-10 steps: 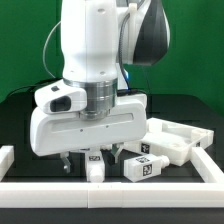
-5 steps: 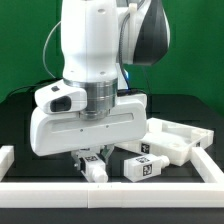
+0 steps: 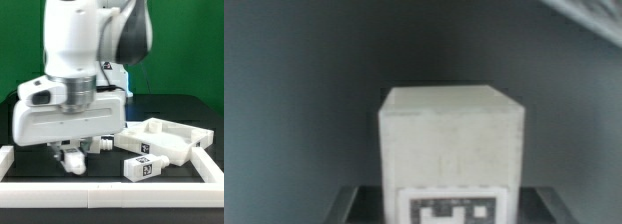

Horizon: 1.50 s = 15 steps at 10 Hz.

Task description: Assemble one leg

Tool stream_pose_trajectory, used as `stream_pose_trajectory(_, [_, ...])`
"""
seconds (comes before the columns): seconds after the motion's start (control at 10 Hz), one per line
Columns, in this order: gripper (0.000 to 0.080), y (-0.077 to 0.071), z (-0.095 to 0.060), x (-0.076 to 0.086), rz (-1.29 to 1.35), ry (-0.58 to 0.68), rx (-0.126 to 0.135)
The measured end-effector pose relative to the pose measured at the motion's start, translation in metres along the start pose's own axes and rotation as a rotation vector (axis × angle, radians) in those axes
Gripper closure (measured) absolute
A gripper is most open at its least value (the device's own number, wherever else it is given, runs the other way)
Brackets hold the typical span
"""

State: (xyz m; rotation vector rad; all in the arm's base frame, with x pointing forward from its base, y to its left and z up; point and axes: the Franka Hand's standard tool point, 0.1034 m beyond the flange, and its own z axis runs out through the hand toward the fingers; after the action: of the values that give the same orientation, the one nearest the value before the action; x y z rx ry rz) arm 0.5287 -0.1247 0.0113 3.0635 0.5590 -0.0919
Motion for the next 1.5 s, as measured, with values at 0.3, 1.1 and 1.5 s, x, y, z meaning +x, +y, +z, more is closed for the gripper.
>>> stream_pose_trajectory(0.3, [0.0517, 0.032, 0.0, 0.003, -0.028, 0.022, -0.02])
stream_pose_trajectory(1.1, [0.0151, 0.01, -0.053, 0.03, 0.022, 0.024, 0.0])
stream_pose_trajectory(1.5, [0.015, -0.044, -0.062, 0.066, 0.152, 0.013, 0.015])
